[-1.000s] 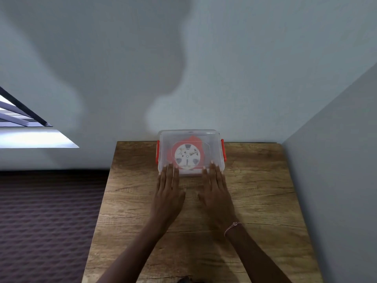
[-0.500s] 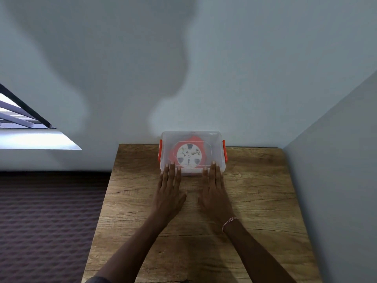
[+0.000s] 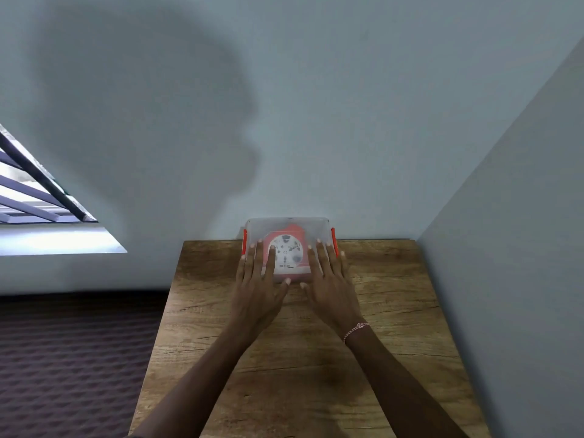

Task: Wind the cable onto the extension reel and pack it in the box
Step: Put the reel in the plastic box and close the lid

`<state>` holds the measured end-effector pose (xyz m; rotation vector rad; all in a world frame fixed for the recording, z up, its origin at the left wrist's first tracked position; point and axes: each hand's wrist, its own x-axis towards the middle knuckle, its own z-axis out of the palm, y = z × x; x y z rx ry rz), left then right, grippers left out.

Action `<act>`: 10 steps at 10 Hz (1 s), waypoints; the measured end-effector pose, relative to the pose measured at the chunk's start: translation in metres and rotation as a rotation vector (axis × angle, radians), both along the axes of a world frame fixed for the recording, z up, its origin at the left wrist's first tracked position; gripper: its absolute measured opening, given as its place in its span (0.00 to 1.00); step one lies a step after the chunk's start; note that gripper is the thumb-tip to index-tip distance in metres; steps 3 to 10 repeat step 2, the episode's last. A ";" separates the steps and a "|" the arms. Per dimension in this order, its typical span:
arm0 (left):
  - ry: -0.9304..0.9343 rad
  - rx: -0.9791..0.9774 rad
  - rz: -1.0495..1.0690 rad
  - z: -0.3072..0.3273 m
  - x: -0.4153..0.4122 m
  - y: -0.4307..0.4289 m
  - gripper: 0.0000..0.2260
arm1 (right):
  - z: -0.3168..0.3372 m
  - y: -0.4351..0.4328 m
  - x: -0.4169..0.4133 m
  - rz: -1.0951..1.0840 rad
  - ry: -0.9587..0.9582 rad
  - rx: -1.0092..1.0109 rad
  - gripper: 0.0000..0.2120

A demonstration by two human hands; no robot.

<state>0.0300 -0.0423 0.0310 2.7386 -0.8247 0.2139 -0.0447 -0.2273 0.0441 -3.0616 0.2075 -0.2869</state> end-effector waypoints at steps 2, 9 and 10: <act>-0.268 -0.102 0.002 0.109 0.025 -0.020 0.41 | 0.103 -0.008 0.034 -0.040 -0.254 -0.060 0.39; -0.268 -0.102 0.002 0.109 0.025 -0.020 0.41 | 0.103 -0.008 0.034 -0.040 -0.254 -0.060 0.39; -0.268 -0.102 0.002 0.109 0.025 -0.020 0.41 | 0.103 -0.008 0.034 -0.040 -0.254 -0.060 0.39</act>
